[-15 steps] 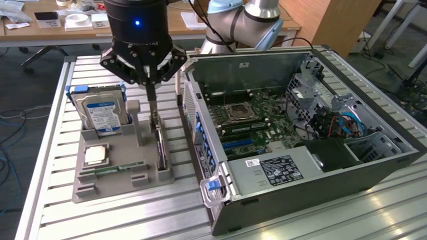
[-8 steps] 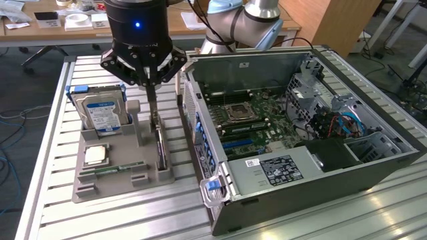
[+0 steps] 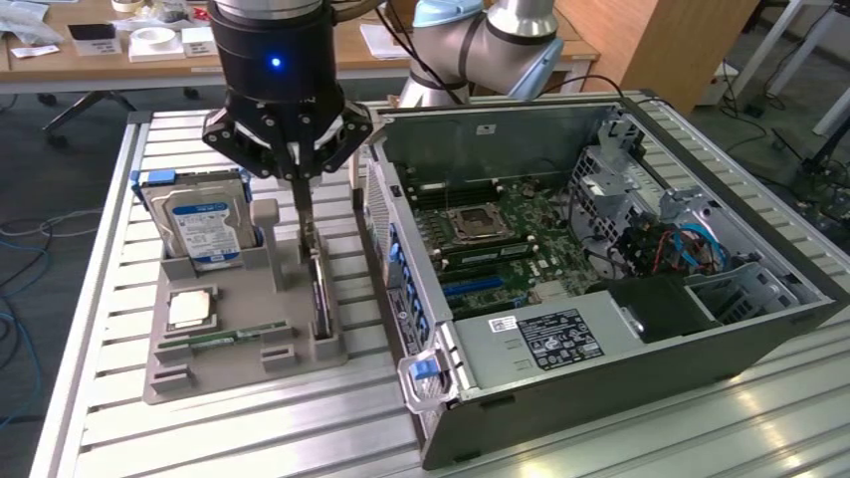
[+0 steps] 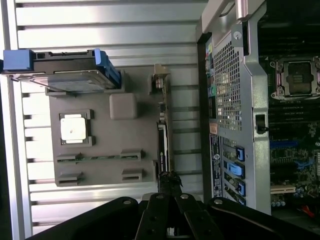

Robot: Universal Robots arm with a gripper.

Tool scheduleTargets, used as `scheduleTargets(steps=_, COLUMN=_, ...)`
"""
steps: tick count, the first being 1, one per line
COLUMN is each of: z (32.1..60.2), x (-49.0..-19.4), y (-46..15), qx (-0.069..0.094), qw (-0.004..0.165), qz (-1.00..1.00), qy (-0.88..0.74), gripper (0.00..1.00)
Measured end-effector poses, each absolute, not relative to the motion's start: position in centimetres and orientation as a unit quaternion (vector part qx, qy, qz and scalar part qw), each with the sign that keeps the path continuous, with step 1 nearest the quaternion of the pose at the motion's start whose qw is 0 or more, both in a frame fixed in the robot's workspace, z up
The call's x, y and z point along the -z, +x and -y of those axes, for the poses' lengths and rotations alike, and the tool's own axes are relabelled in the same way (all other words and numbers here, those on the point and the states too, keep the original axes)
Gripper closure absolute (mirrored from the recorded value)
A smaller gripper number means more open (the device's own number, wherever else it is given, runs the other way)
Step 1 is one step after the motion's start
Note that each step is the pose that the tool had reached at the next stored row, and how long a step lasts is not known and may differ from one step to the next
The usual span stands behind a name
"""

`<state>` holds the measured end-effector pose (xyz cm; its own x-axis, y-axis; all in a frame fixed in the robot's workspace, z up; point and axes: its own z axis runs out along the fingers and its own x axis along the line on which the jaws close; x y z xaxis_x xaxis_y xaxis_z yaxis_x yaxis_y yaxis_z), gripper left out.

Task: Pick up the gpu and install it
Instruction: 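Reach for the gpu, then pick up the gpu and move the gpu toward the slot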

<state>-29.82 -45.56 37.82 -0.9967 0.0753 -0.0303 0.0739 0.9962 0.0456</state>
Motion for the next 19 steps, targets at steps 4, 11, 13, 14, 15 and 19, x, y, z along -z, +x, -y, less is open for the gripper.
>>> scheduleTargets(steps=4, z=45.96, x=-37.78, y=-29.82, qx=-0.022, qw=0.016, qz=-0.999, qy=0.037, gripper=0.89)
scheduleTargets(steps=11, z=45.99, x=-37.78, y=-29.82, qx=-0.022, qw=0.016, qz=-0.999, qy=0.037, gripper=0.89)
scheduleTargets(steps=13, z=45.99, x=-37.78, y=-29.82, qx=-0.022, qw=0.016, qz=-0.999, qy=0.037, gripper=0.89)
scheduleTargets(steps=14, z=45.99, x=-37.78, y=-29.82, qx=-0.022, qw=0.016, qz=-0.999, qy=0.037, gripper=0.89)
scheduleTargets(steps=15, z=45.99, x=-37.78, y=-29.82, qx=-0.022, qw=0.016, qz=-0.999, qy=0.037, gripper=0.89)
scheduleTargets(steps=19, z=45.99, x=-37.78, y=-29.82, qx=-0.022, qw=0.016, qz=-0.999, qy=0.037, gripper=0.89)
